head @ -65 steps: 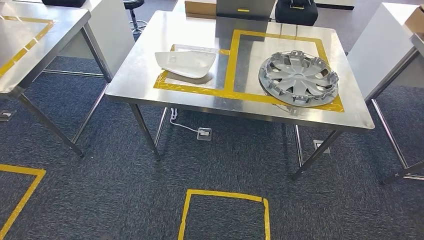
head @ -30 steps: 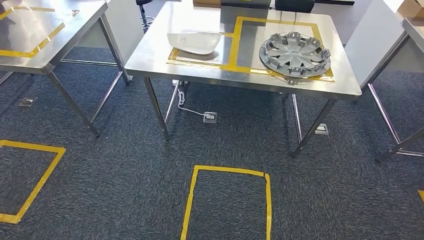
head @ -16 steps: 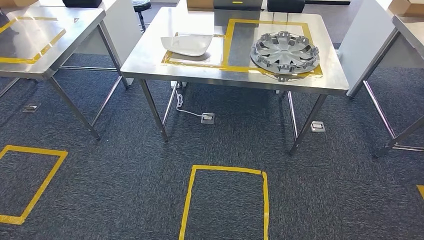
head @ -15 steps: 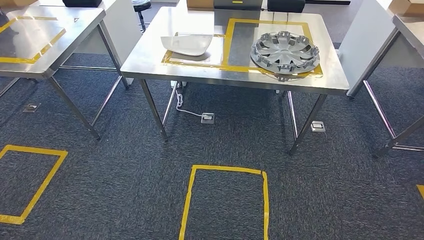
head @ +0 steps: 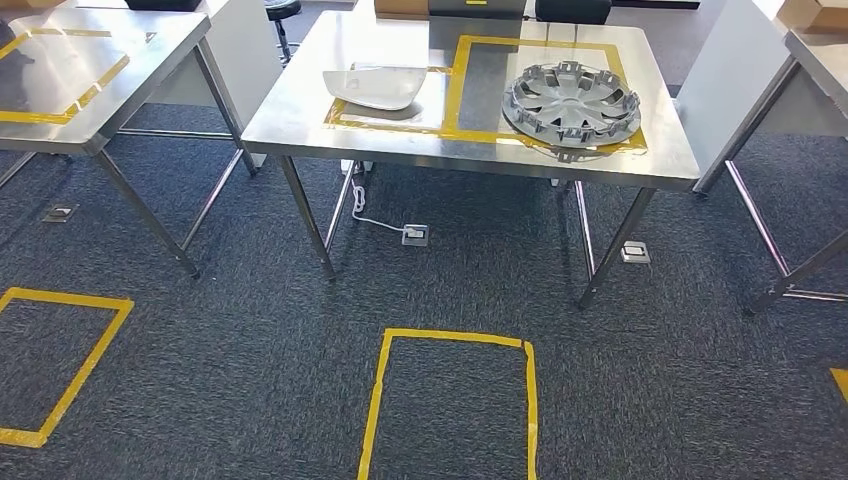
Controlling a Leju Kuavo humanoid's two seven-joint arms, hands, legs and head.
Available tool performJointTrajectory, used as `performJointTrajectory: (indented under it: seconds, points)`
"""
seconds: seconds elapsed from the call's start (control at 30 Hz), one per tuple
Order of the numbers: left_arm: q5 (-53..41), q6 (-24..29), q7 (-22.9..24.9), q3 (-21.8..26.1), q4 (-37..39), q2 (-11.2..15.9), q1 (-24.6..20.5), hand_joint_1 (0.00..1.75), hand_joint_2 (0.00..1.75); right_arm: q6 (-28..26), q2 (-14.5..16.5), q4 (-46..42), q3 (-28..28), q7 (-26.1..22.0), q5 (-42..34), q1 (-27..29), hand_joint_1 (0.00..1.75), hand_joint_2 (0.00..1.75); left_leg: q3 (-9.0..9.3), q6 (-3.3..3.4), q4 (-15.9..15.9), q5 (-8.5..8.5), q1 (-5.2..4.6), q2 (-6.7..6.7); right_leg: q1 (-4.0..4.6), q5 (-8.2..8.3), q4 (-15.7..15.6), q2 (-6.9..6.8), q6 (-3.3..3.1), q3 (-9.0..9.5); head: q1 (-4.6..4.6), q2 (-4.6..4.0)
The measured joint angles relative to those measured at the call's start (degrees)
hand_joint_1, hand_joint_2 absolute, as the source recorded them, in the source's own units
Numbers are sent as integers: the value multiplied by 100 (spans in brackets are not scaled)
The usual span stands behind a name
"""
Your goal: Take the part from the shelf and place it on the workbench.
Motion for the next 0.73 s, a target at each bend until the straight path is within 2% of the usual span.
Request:
performJointTrajectory:
  seconds: [0.23, 0.37, 0.73]
  points:
    - [559, 387, 28, -632, 212, 108, 11, 0, 175, -240, 5, -3, 784, 190, -862, 100, 0, 175, -7, 6, 5, 5, -1, 0, -1, 7, 0, 0, 8, -4, -1, 0]
    - [880, 609, 52, -1029, 352, 183, 27, 0, 0, -379, 14, -23, 1244, 303, -1363, 156, 0, 0, -11, 7, 7, 5, -2, -1, -1, 8, 0, 0, 10, -6, 0, 0]
    - [1723, 1185, 114, -2104, 725, 386, 95, 0, 0, -735, 63, -147, 2426, 589, -2656, 307, 0, 0, -20, 7, 10, 5, -2, 0, -1, 9, 0, 0, 11, -13, 0, 0]
